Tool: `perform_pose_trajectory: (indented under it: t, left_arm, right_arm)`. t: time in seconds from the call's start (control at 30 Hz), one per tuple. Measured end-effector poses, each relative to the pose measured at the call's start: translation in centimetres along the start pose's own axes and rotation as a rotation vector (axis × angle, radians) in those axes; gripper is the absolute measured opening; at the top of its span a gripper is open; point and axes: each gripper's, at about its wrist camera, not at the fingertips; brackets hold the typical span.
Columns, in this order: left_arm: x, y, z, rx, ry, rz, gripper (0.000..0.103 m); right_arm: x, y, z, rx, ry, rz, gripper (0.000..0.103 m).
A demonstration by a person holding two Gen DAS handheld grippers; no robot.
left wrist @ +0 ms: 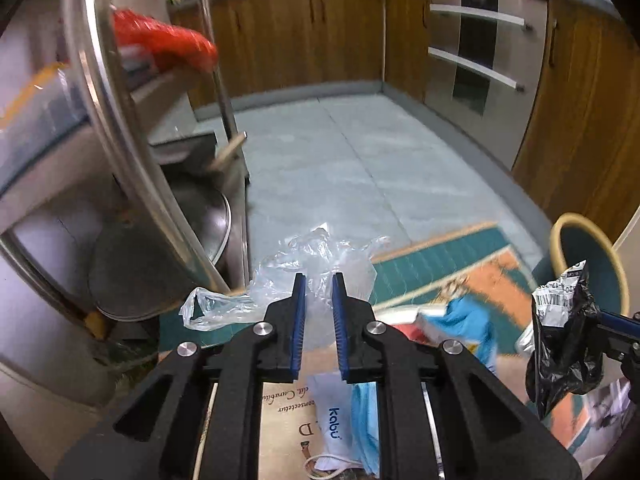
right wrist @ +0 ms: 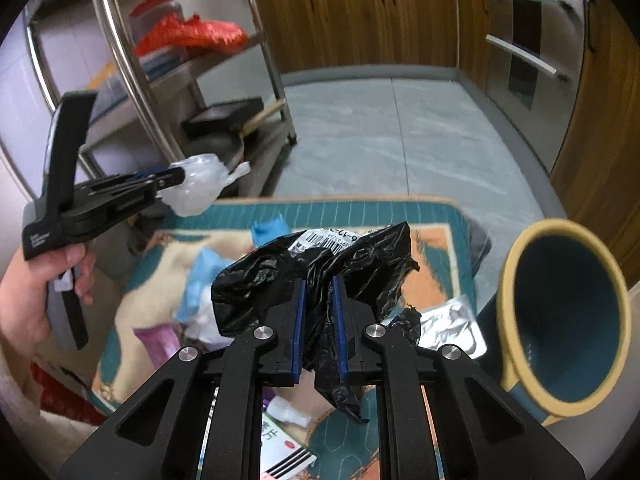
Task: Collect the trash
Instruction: 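Grasp the black plastic bag with the right tool while the left tool grasps the clear plastic bag, then carry both bags over the teal bin with both tools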
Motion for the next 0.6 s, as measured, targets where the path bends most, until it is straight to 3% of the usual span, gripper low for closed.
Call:
perform_pose_trajectory:
  t: [0.17, 0.3, 0.6]
  left_arm:
    - [1.6, 4.5, 1.0, -0.025, 0.021, 0.096, 0.013]
    - [2.7, 7.5, 3.3, -0.085, 0.01, 0.161, 0.013]
    - [3.6, 10.6, 11.6, -0.244, -0.066, 0.236, 0.013]
  right_arm:
    - [2.7, 4.6, 0.5, -0.058, 0.0, 0.122, 0.014]
    - [4.2, 9.0, 2.1, -0.14, -0.018, 0.218, 0.014]
    - [4.2, 14.5, 8.0, -0.292, -0.111, 0.301, 0.014]
Point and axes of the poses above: each gripper's, at about its wrist camera, not at the fingertips, and y roughly against the way its jaws point, z to its right, x to its top, and after that the axes turned 6 degrees about x, right-handed
